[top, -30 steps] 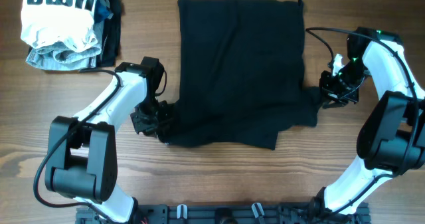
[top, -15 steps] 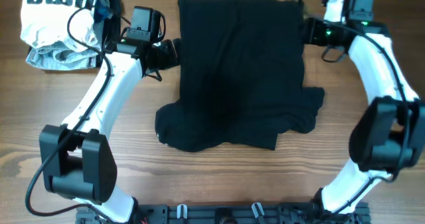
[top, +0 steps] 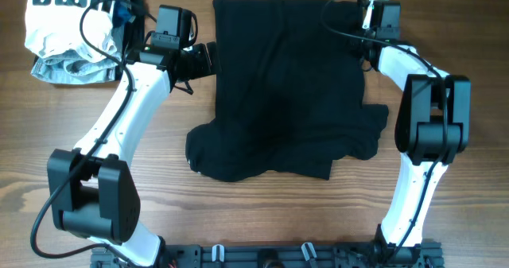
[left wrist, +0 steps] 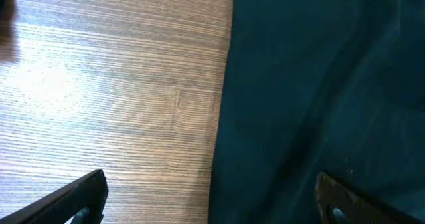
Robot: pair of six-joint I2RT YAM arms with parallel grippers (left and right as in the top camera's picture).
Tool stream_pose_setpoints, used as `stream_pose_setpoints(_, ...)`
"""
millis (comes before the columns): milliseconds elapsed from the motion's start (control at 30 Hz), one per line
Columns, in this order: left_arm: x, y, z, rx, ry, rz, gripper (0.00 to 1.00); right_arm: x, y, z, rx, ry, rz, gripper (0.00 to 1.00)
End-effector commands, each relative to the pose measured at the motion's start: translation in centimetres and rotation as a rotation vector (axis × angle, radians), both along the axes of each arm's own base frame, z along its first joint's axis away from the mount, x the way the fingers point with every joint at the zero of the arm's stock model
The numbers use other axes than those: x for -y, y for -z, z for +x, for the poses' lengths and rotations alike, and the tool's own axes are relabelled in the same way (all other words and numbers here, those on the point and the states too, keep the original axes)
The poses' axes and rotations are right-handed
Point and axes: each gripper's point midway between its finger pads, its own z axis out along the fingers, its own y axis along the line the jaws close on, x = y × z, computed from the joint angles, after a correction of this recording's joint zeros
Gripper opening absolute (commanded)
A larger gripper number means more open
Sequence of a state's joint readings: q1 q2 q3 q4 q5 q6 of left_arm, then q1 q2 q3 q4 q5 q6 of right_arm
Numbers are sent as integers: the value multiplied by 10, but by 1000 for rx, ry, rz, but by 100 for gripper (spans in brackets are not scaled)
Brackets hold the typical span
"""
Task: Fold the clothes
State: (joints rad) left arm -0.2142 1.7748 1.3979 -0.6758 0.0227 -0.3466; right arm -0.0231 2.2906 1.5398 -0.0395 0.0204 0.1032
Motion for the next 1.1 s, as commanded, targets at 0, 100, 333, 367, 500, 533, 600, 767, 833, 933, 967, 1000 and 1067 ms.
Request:
stream_pose_setpoints(0, -3, -4, 2, 11, -33, -5, 100, 3, 10, 1, -8, 18, 1, 43)
stream_pose_setpoints(100, -3, -4, 2, 13, -33, -6, 95, 3, 11, 1, -12, 18, 1, 4)
stream_pose_setpoints(333, -3, -4, 2, 13, -39, -10, 91, 43, 17, -15, -83, 205, -53, 4)
stream_pose_setpoints(367, -3, -4, 2, 13, -39, -10, 91, 58, 17, -21, -117, 255, -33, 4)
stream_pose_setpoints(500, -2, -4, 2, 8, -59, -27, 92, 168, 12, -63, -241, 499, 44, 4)
stream_pose_setpoints(533, 0, -4, 2, 6, -54, -35, 92, 189, 12, -74, -256, 532, 77, 4)
stream_pose_setpoints(600, 5, 0, -2, -12, -37, -61, 93, 226, 13, -96, -265, 600, 211, 4)
stream_pose_setpoints(767, 20, 44, -11, -130, 15, -116, 100, 217, -34, -82, -177, 462, 393, 64)
stream_pose_setpoints(833, 37, 71, -10, -187, 55, -192, 100, 210, -77, -71, -106, 426, 376, 83)
stream_pose_setpoints(933, 73, 103, -26, -277, 181, -262, 94, 182, -155, -63, 17, 300, 332, 92)
stream_pose_setpoints(967, 79, 108, -33, -294, 215, -241, 93, 172, -170, -66, 27, 284, 328, 92)
stream_pose_setpoints(1000, 82, 112, -40, -309, 234, -215, 91, 166, -176, -67, 30, 272, 325, 92)
stream_pose_setpoints(1067, 88, 117, -52, -339, 251, -163, 79, 150, -181, -69, 14, 234, 313, 86)
